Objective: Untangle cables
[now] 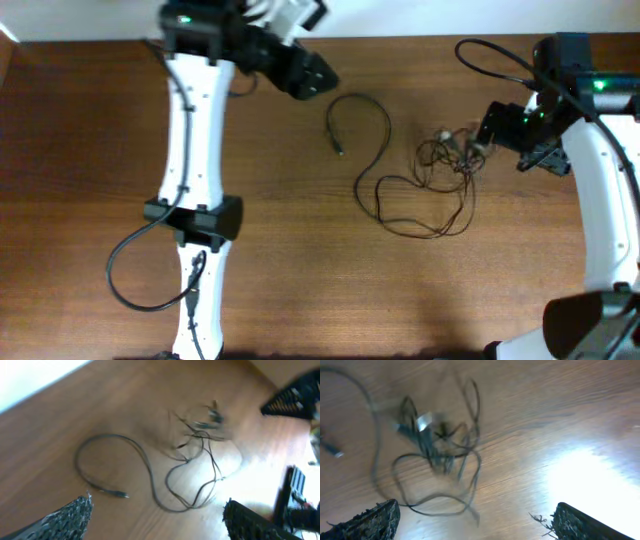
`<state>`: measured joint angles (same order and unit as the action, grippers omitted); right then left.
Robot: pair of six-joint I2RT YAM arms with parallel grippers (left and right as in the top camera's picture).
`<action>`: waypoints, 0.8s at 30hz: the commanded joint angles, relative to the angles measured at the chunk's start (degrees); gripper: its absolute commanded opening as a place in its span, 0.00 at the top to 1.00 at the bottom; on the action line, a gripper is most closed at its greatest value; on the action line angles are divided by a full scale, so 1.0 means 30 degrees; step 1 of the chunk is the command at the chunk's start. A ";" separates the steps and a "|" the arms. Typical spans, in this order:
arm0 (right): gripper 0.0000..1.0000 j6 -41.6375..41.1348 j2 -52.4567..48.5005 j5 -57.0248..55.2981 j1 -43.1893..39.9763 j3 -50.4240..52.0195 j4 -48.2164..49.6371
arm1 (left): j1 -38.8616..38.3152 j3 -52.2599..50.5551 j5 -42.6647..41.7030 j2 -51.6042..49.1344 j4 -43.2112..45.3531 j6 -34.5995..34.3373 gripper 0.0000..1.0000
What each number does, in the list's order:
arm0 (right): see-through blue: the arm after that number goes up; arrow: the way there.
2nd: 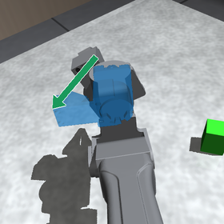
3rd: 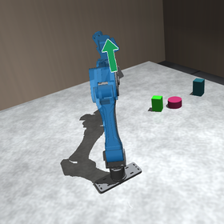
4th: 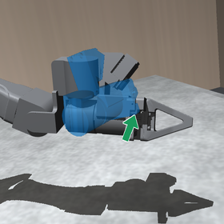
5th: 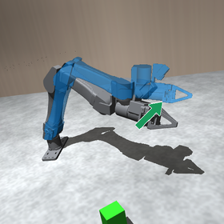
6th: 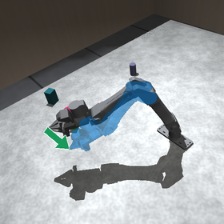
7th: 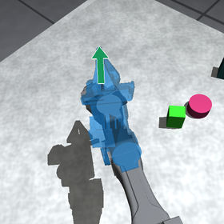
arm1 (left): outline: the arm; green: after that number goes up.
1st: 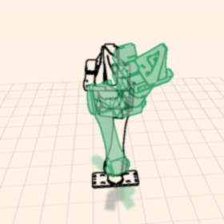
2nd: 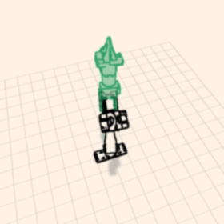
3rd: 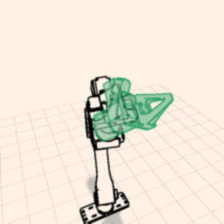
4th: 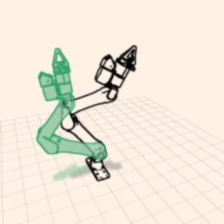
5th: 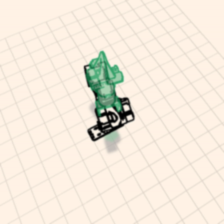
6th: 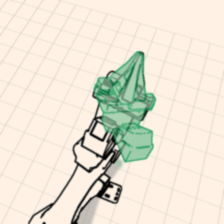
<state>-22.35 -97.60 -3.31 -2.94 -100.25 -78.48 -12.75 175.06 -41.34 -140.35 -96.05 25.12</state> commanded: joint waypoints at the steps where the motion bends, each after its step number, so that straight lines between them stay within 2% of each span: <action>1: 0.01 0.2149 -0.0984 0.4233 -0.1887 -0.0211 0.0000 | -0.1800 -0.1690 0.1027 0.0466 0.0597 0.0597 0.16; 2: 0.01 0.3519 -0.1035 0.6054 -0.2470 -0.0211 -0.0102 | -0.2331 -0.2426 0.1093 0.0466 0.1166 0.0597 0.16; 5: 0.01 0.3519 -0.1042 0.5399 -0.4728 -0.0211 0.0015 | -0.3774 -0.6200 0.0903 0.0466 0.4058 0.0568 0.17; 7: 0.01 0.3534 -0.1042 0.5399 -0.5690 -0.0211 -0.0007 | -0.5231 -0.9122 -0.0532 0.0466 0.6069 0.0583 0.17; 11: 0.01 0.3869 -0.1056 0.5391 -0.5654 -0.0189 0.0007 | -0.8131 -1.3580 -0.0452 0.0466 0.9296 0.0590 0.20; 13: 0.01 0.3883 -0.1056 0.5399 -0.5654 -0.0189 0.0102 | -0.8903 -1.4600 -0.2397 0.0466 1.1001 0.0590 0.20; 17: 0.01 0.4175 -0.1056 0.5399 -0.5654 -0.0189 0.0153 | -1.0134 -1.6684 -0.2674 0.0226 1.5526 0.0262 0.20; 21: 0.01 0.4677 -0.1056 0.5399 -0.5654 -0.0175 0.0117 | -1.1103 -1.8491 -0.2076 0.0146 2.0990 -0.5632 0.23; 22: 0.01 0.4677 -0.1056 0.5399 -0.5654 -0.0175 0.0073 | -1.1336 -1.8870 -0.2076 0.0146 2.2039 -0.6652 0.26; 23: 0.01 0.4677 -0.1056 0.5399 -0.5654 -0.0175 0.0073 | -1.1562 -1.9045 -0.1741 0.0146 2.2316 -0.6659 0.29; 24: 0.01 0.4677 -0.1056 0.5406 -0.5654 -0.0175 0.0073 | -1.1803 -1.9227 0.0087 0.0146 2.2301 -0.6980 0.35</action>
<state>-8.95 -100.71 12.16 -20.10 -100.25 -78.08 -46.83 118.89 -47.33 -140.07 -29.65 9.06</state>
